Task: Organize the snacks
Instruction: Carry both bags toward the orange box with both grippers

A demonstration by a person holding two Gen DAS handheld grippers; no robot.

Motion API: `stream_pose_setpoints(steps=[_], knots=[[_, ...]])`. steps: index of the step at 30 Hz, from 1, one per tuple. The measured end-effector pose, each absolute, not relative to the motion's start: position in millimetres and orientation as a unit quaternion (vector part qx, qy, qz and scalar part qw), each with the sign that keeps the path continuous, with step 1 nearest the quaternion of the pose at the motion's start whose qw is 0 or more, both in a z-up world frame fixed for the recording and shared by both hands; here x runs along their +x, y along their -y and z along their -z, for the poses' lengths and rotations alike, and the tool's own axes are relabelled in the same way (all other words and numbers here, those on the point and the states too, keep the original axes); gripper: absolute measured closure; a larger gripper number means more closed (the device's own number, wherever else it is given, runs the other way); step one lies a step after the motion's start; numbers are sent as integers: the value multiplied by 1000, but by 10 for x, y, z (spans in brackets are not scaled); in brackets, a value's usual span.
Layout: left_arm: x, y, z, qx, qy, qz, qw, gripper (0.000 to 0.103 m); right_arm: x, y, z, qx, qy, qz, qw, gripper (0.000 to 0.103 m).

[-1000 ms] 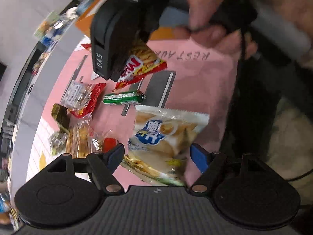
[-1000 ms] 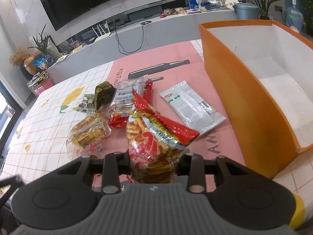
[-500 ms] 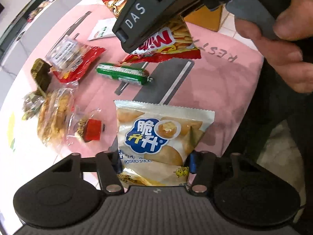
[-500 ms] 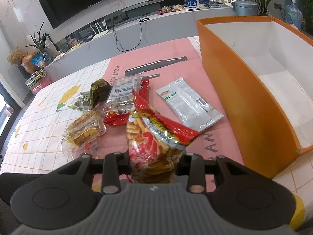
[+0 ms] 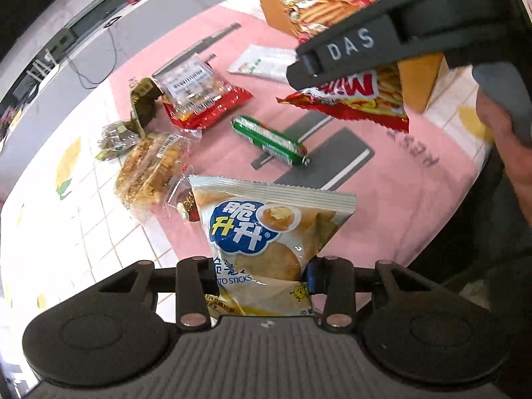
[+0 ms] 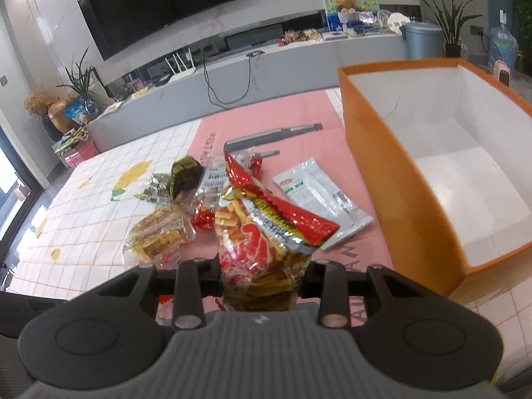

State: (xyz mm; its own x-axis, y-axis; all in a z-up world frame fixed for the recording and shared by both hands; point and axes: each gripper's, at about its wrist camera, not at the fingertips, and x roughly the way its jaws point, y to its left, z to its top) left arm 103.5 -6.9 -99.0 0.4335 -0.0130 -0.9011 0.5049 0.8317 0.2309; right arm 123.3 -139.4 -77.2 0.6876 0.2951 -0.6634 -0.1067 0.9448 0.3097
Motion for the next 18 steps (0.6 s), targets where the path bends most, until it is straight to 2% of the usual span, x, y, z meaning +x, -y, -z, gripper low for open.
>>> stream_pose_setpoints(steps=[8,18], knots=[[965,196,565,168,-471,131,856,57,1035,1675,471,138,-339,-108,924,68],[961,821,66,107,-409,174,890,57,707,2700,-80,188,-234,-37,953,68]])
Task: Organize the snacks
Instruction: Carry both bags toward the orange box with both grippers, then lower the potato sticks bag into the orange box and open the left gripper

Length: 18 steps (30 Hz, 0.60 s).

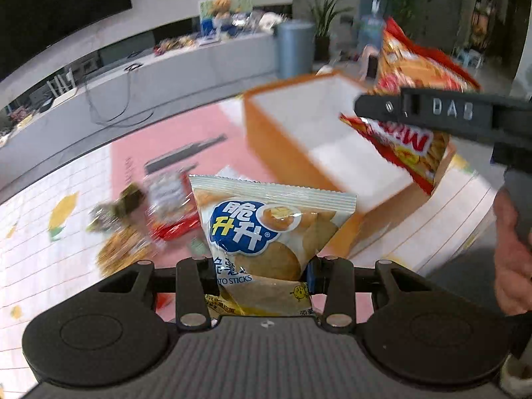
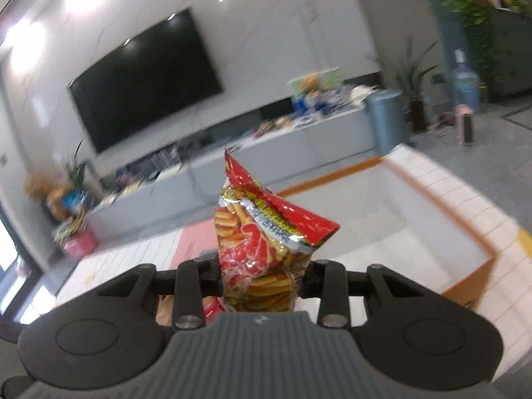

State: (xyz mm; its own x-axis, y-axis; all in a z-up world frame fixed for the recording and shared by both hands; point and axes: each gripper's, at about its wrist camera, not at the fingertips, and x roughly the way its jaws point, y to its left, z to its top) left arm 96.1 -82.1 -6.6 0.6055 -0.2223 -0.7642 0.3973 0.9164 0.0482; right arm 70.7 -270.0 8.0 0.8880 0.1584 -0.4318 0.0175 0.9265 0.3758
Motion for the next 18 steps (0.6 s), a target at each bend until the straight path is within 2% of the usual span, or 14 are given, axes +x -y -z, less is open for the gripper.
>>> stream_pose_setpoints(steps=[10,18], knots=[[1376,1546,-25,7,-421,189,887,57,972,3558,-271,230,-218,0,948,68],[1680,1901,202,7,-442,164,882,57,1195,4045,171,240,-245,-17,939,68]])
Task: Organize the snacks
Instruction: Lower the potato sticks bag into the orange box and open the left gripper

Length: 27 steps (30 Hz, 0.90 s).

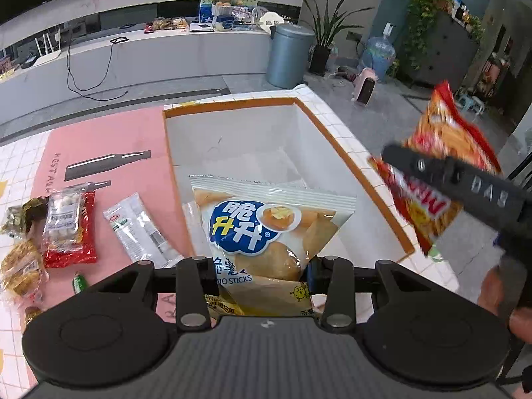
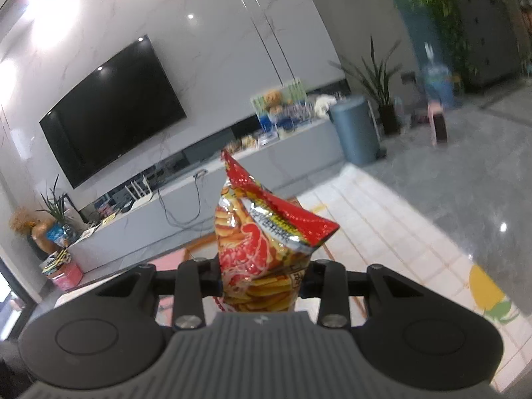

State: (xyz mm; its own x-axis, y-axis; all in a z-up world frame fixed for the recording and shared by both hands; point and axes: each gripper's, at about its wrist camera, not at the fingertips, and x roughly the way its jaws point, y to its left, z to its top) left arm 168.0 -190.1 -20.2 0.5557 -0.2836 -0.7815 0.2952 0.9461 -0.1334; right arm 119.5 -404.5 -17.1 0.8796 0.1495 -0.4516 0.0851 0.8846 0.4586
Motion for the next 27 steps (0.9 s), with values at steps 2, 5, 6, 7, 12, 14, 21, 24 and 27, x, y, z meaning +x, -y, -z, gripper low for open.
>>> stream_pose_setpoints(steps=[2,5,6,7,12,14,21,24,27], knots=[[1734,1958,267,3,-448,153,881,57,1240,4137,296,252,-259,-4,932,68],[1799,2023,364,-2,-455,138,880,57,1282,4195,434,261,-275,12,925,68],[1831,2042,399,-3,-459,133,879,57,1292,4225,467,261,-279,16,924,68],[1859,2050,437,-6,-462,126,878,57,1308,4227,486,260,-282,17,924,68],[1880,2121,500,3,-453,109,885,56,1413,4174,475,258,-279,5,925,68],[1877,2136,504,1,-451,110,885,56,1397,4134,477,257,-280,4,925,68],[1959,2123,609,-64,-509,124,849,45,1421,4087,483,253,-282,3,925,68],[1925,2106,614,-50,-493,96,863,38,1411,4083,484,251,-284,6,925,68],[1911,2088,602,-48,-486,88,868,29,1430,4123,512,256,-291,13,922,68]])
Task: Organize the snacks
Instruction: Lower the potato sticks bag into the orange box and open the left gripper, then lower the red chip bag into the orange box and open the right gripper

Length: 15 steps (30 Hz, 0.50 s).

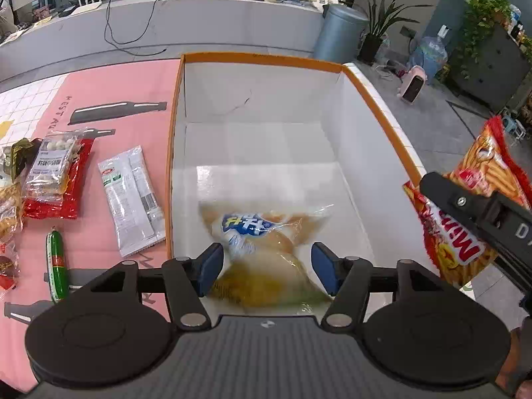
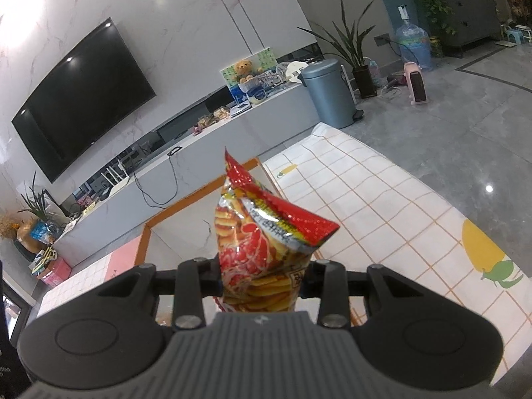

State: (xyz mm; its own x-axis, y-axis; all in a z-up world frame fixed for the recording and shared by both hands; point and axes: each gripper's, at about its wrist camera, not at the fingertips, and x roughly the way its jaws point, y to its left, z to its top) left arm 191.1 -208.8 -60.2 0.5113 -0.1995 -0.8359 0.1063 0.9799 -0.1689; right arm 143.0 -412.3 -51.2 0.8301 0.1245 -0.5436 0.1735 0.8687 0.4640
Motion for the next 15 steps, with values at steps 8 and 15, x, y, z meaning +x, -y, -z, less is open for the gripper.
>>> stream_pose_setpoints(steps=[8,15], knots=[[1831,2101,556,-42,-489,92,866,19,1431,4107,558,256,-305,7,917,68],[1702,1956,363,-44,-478,106,871,19,1428,4040,540,249,-299,-11,921,68]])
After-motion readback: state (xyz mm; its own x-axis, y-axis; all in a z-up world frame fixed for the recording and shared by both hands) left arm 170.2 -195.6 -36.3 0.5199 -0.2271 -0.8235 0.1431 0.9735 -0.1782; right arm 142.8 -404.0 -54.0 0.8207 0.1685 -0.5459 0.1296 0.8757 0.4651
